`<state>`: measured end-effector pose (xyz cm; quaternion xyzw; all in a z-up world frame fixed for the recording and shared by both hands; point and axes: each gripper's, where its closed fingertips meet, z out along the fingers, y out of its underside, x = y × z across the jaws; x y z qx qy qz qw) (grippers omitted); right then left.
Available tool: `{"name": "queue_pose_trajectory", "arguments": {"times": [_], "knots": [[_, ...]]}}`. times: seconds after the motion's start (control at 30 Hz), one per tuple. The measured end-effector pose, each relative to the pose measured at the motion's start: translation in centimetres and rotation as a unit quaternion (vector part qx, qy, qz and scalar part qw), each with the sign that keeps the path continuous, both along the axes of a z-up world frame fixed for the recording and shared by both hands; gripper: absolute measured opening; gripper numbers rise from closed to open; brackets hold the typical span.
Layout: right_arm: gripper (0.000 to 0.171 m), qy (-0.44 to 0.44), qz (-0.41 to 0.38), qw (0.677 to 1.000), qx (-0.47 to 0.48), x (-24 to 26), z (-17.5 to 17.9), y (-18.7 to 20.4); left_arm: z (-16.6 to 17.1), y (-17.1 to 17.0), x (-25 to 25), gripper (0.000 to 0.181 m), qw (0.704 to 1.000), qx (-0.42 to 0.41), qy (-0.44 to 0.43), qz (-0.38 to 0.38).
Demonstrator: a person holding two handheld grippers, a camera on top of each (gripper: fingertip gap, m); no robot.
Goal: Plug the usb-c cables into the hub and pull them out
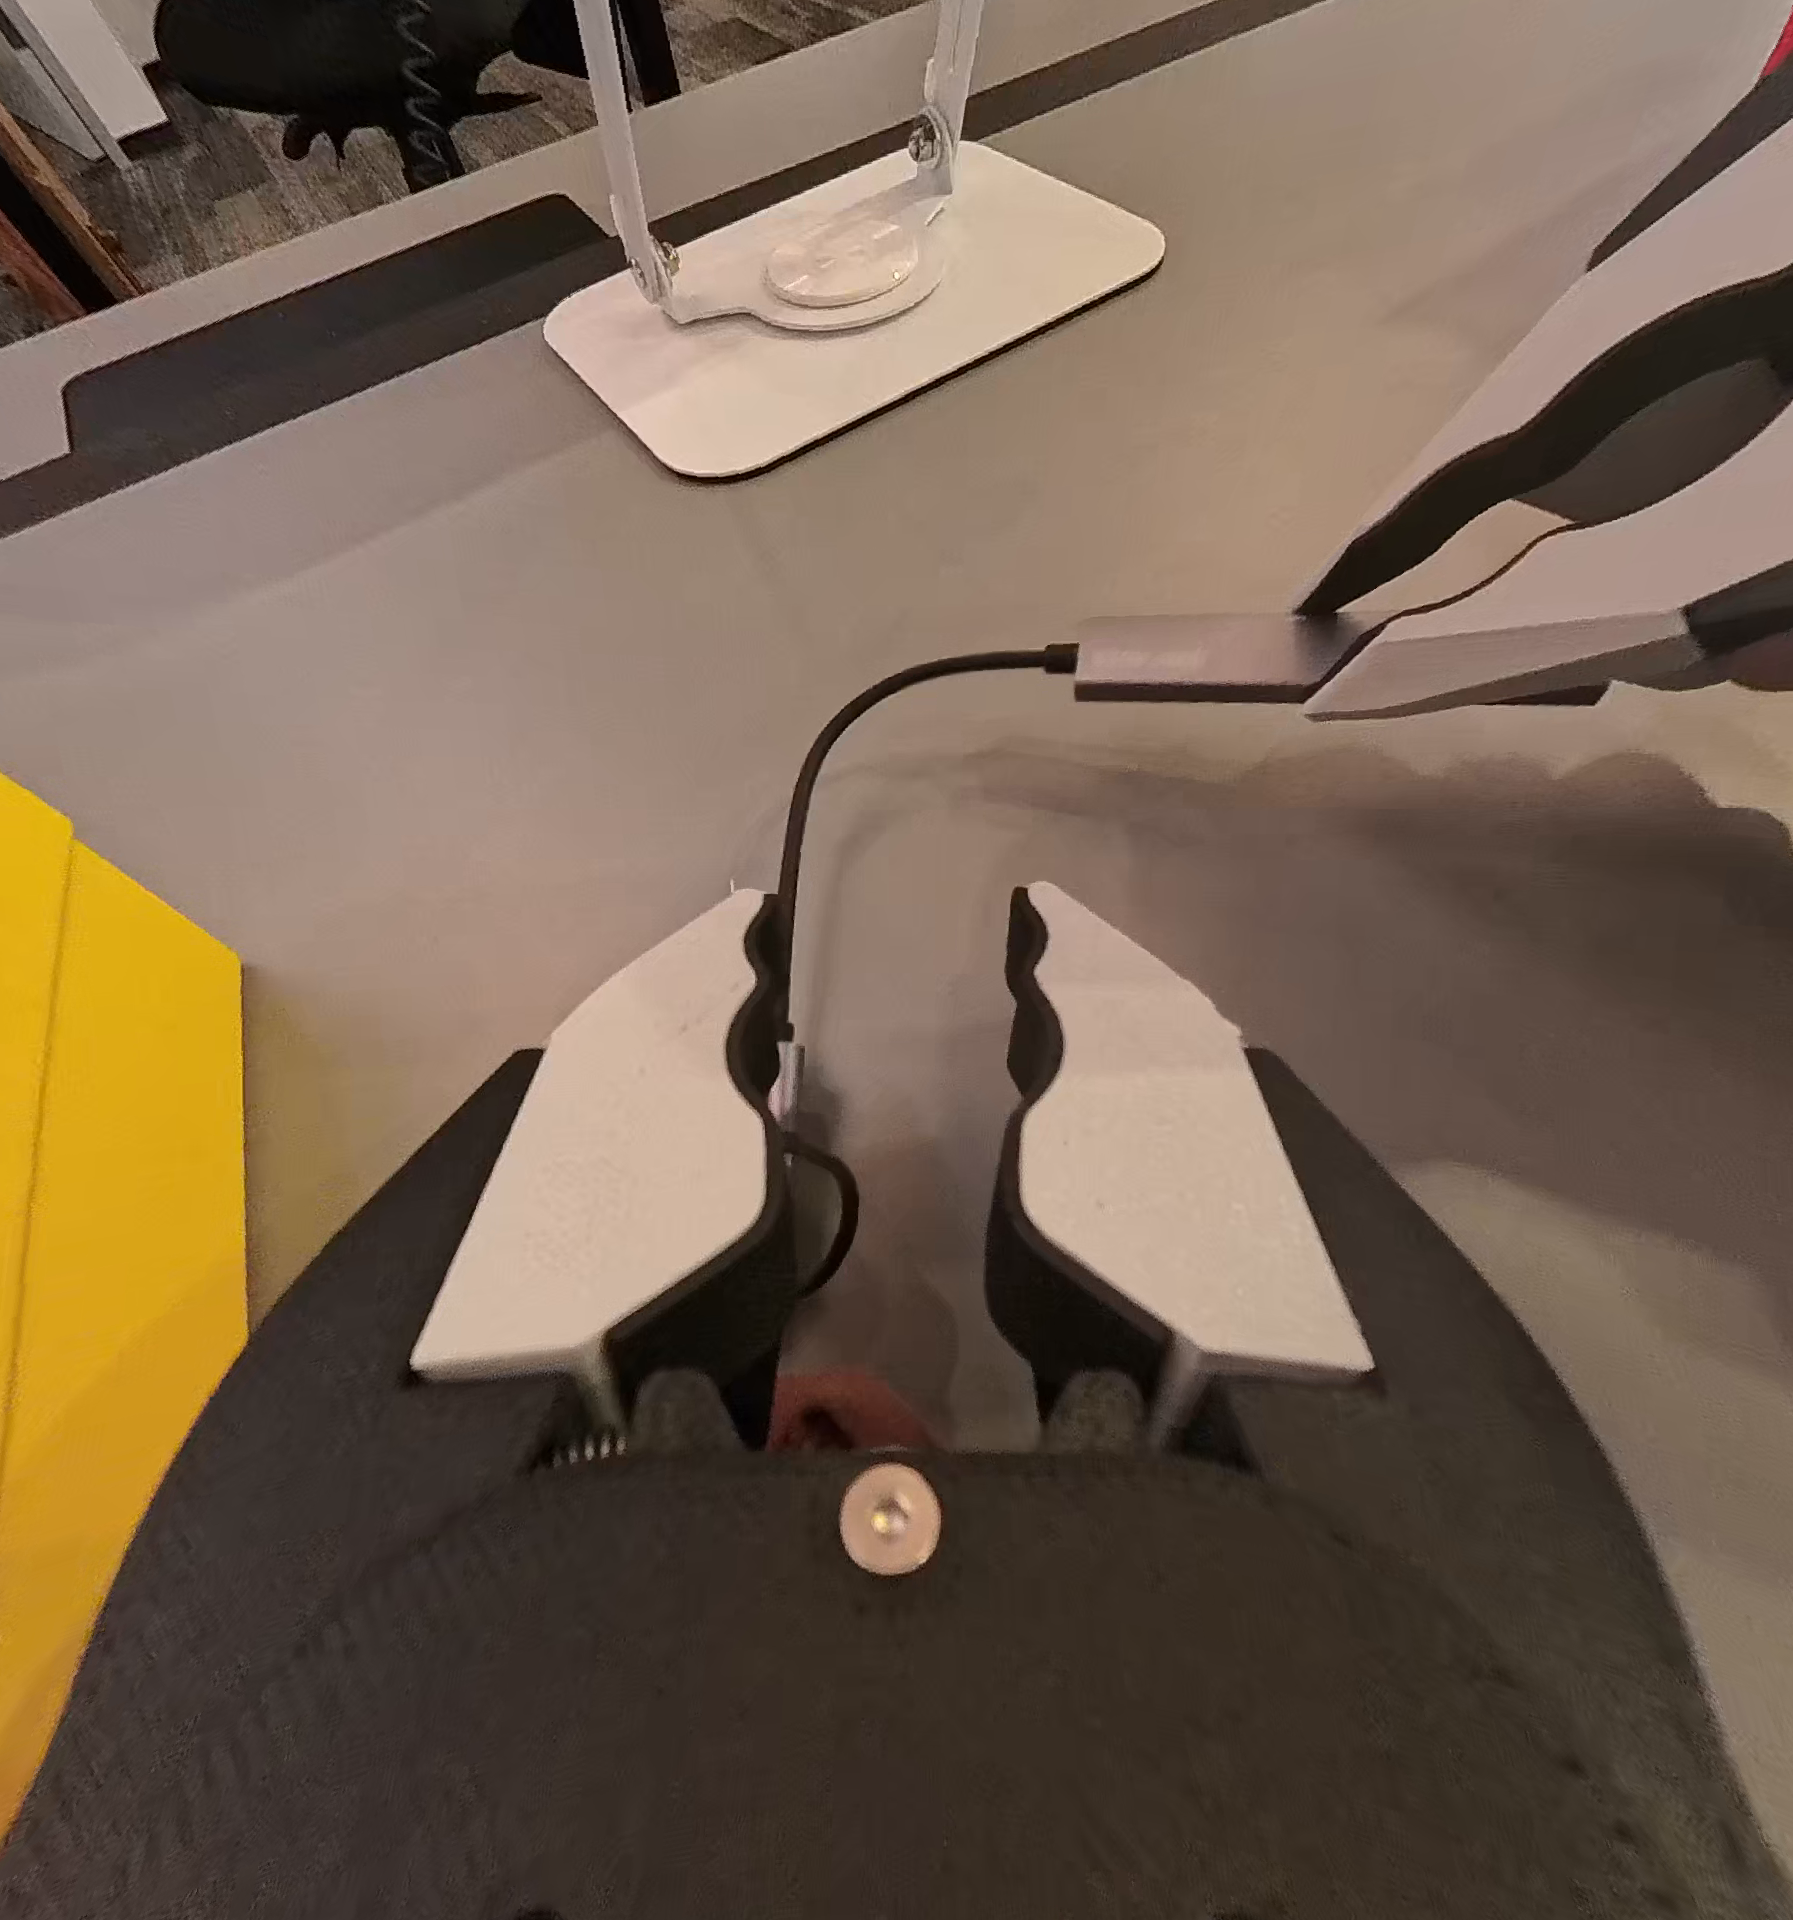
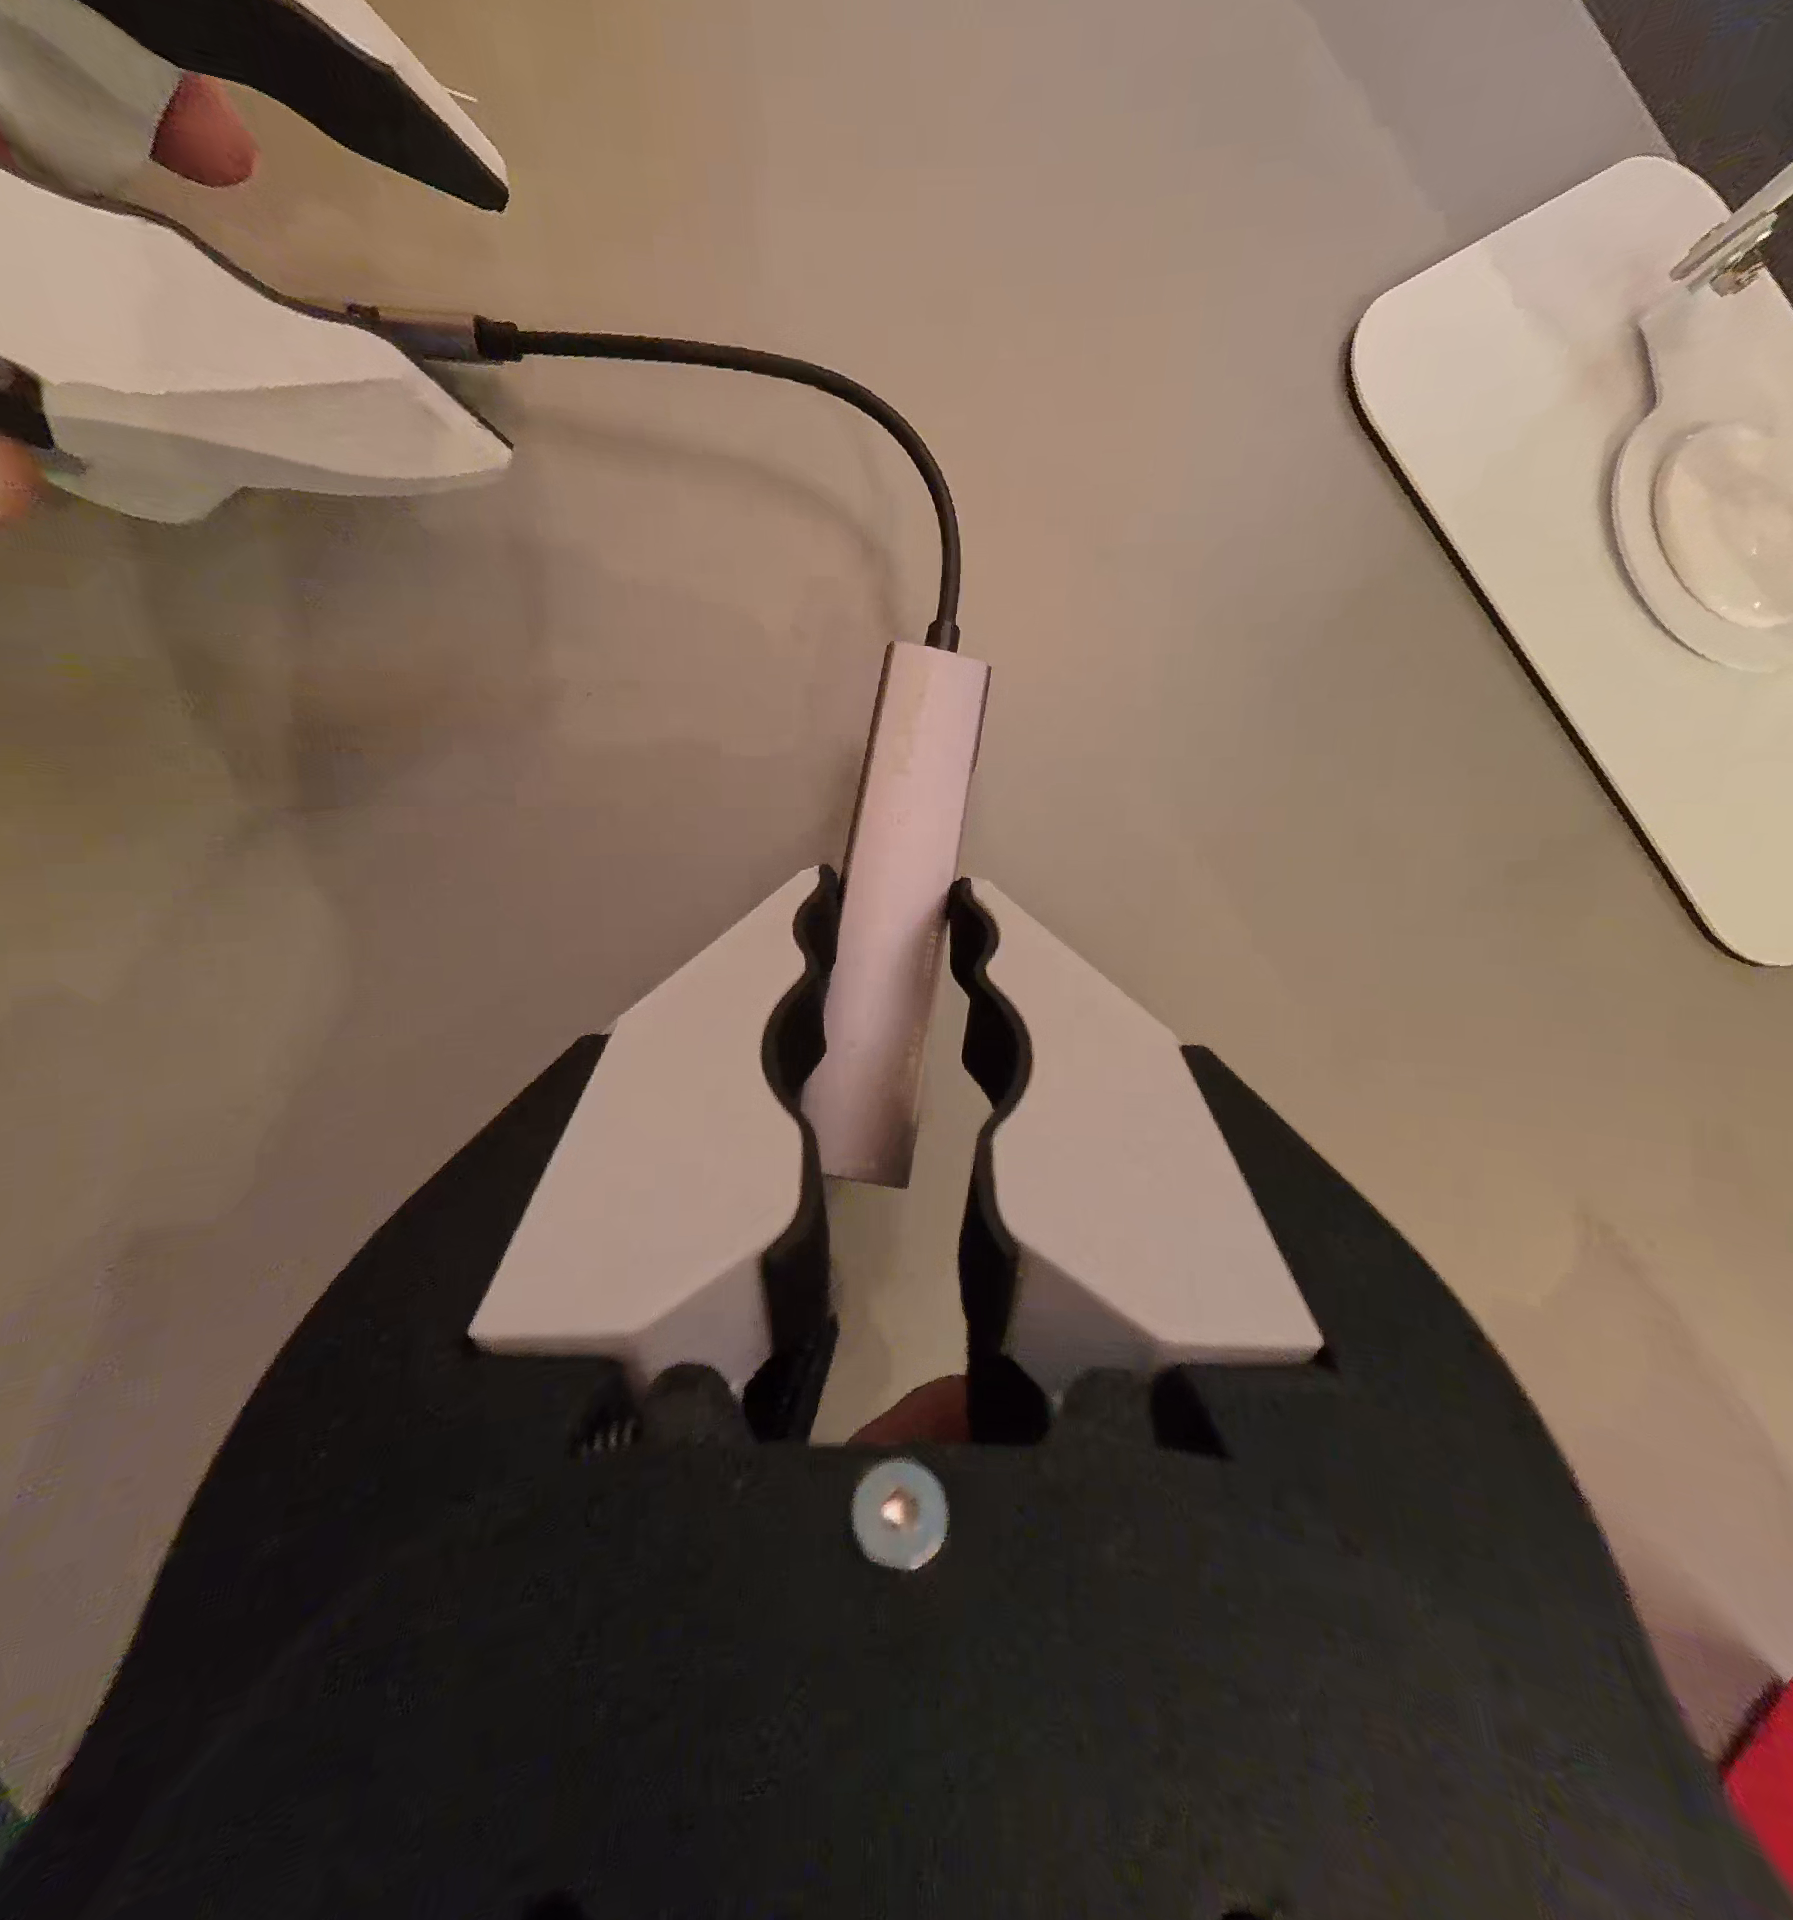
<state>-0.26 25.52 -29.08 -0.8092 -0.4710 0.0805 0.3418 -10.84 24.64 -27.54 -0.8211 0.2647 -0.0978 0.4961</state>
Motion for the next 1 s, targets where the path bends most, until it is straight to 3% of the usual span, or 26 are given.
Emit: {"name": "queue_pose_trajectory", "arguments": {"times": [1.0], "knots": [[0.018,0.018,-0.033,0.996,0.077,2.6,4.6,0.7,0.2,-0.3,0.3,0.041,1.0,0.001,-0.016,-0.011]]}}
